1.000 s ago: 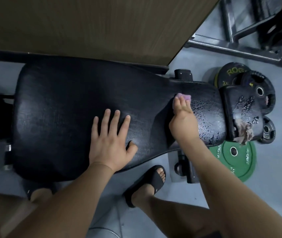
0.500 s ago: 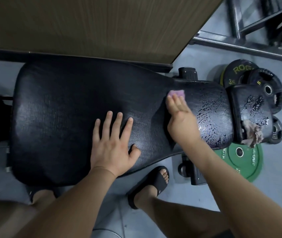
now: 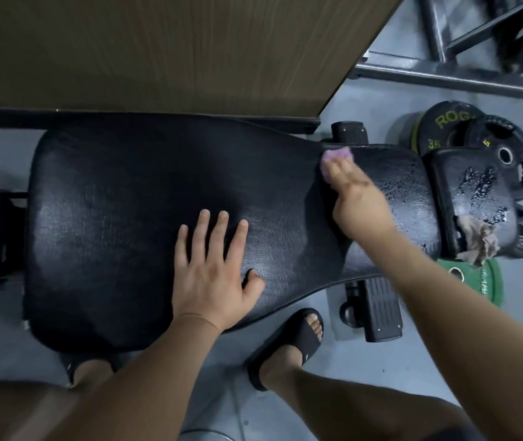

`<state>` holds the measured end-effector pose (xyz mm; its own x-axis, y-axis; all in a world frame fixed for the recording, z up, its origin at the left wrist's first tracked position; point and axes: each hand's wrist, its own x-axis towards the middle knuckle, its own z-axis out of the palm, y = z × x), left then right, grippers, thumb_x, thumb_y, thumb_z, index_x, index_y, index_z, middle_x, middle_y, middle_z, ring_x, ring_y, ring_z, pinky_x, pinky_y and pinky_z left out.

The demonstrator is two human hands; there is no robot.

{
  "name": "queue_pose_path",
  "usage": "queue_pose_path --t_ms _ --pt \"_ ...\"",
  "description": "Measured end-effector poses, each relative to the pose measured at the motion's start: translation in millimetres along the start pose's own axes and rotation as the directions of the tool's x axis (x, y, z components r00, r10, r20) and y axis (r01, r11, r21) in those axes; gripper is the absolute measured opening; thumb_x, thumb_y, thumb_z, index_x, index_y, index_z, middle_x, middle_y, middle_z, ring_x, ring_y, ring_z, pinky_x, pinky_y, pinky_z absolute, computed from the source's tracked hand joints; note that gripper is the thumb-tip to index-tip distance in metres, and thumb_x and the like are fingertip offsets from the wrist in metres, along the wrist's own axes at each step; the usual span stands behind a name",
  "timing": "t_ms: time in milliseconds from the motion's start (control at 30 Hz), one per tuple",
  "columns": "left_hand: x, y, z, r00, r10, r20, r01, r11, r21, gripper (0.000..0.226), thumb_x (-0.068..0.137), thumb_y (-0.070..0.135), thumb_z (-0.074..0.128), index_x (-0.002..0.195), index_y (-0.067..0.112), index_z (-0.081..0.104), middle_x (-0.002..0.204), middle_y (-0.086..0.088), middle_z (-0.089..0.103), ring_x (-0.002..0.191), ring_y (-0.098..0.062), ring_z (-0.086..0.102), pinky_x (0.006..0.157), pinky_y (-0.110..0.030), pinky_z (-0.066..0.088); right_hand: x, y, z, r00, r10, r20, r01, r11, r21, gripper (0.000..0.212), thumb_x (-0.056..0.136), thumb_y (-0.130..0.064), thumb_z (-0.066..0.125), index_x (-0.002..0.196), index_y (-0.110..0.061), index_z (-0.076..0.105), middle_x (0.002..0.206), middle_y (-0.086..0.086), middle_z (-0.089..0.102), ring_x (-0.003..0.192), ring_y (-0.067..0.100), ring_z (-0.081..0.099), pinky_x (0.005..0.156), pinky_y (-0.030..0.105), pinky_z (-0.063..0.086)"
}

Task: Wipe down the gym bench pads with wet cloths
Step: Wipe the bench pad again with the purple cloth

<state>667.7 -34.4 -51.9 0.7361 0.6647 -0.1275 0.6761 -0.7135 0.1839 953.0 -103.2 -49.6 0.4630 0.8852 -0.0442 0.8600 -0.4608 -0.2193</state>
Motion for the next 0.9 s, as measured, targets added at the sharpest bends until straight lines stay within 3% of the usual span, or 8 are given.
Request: queue_pose_path --t_ms 133,333,400,500,600,700,767,900 --pt "0.0 0.4 1.5 1.0 0.003 -0.017 -0.003 1.0 -0.002 0.081 0.083 0.055 0.052 0.155 0.019 0.041 0.161 -0.015 0.034 0.155 -0.038 0.018 0.123 -0.061 0.013 25.9 9.0 -12.4 0.953 0.302 -0.006 -0.302 0.953 -0.033 0.077 0.081 0.009 0.038 0.157 -0.007 0.033 0.165 0.009 0.029 0.156 0.029 0.016 0.123 0.039 0.028" --pt "-0.6 0.2 2.0 0.999 0.004 -0.034 -0.004 1.0 0.002 0.081 0.083 0.055 0.053 0.155 0.019 0.042 0.161 -0.015 0.035 0.154 -0.038 0.018 0.123 -0.061 0.014 9.7 -12.8 6.7 1.0 0.007 -0.007 -0.007 1.0 0.007 0.077 0.072 0.011 0.042 0.148 -0.003 0.047 0.156 0.014 0.045 0.147 0.038 0.036 0.119 0.043 0.036" --pt "0.0 0.1 2.1 0.999 0.004 -0.033 -0.004 1.0 0.002 0.081 0.083 0.055 0.053 0.154 0.019 0.042 0.161 -0.015 0.035 0.154 -0.038 0.018 0.123 -0.061 0.013 18.0 13.7 -4.0 0.996 0.08 -0.035 -0.079 0.997 0.022 0.078 0.072 0.011 0.041 0.147 -0.007 0.048 0.156 0.009 0.044 0.148 0.033 0.036 0.116 0.045 0.041" --pt "0.1 0.2 2.6 1.0 0.003 -0.03 -0.003 1.0 0.002 0.081 0.082 0.055 0.053 0.154 0.019 0.043 0.161 -0.014 0.035 0.154 -0.038 0.018 0.123 -0.061 0.012 30.5 18.2 -10.1 0.954 0.299 0.002 -0.298 0.954 -0.017 0.079 0.078 0.008 0.039 0.156 -0.008 0.035 0.162 0.006 0.034 0.154 0.028 0.021 0.12 0.044 0.034" --pt "-0.7 0.1 3.4 0.999 0.006 -0.031 -0.005 1.0 0.01 0.081 0.083 0.056 0.052 0.155 0.019 0.042 0.161 -0.014 0.034 0.154 -0.037 0.018 0.123 -0.06 0.012 32.6 -17.0 3.1 0.981 0.19 -0.032 -0.19 0.982 0.0 0.077 0.075 0.002 0.036 0.152 -0.003 0.04 0.159 0.013 0.038 0.152 0.034 0.027 0.121 0.043 0.032" --pt "-0.7 0.0 3.0 0.999 0.006 -0.04 -0.006 1.0 0.016 0.081 0.084 0.056 0.051 0.155 0.019 0.041 0.161 -0.015 0.035 0.154 -0.038 0.018 0.123 -0.061 0.012 28.7 -11.5 8.8 0.998 0.045 -0.034 -0.043 0.998 0.046 0.075 0.075 0.008 0.041 0.148 -0.006 0.047 0.156 0.008 0.044 0.147 0.03 0.038 0.118 0.039 0.038" --pt "-0.2 0.4 2.8 0.999 0.004 -0.042 -0.004 1.0 0.015 0.081 0.083 0.055 0.05 0.155 0.019 0.041 0.161 -0.015 0.035 0.154 -0.038 0.018 0.123 -0.061 0.012 30.6 15.8 -3.4 0.989 0.138 -0.054 -0.136 0.99 0.047 0.077 0.075 0.011 0.044 0.149 -0.012 0.048 0.156 0.005 0.044 0.146 0.026 0.039 0.119 0.034 0.036" --pt "0.7 0.3 3.8 0.999 0.006 -0.033 -0.006 1.0 0.014 0.082 0.082 0.056 0.054 0.155 0.019 0.041 0.161 -0.015 0.034 0.154 -0.037 0.018 0.123 -0.061 0.012 36.1 47.4 -28.3 0.914 0.406 0.01 -0.405 0.913 -0.053 0.076 0.08 0.006 0.046 0.153 -0.014 0.038 0.156 0.008 0.039 0.145 0.028 0.036 0.112 0.042 0.042"
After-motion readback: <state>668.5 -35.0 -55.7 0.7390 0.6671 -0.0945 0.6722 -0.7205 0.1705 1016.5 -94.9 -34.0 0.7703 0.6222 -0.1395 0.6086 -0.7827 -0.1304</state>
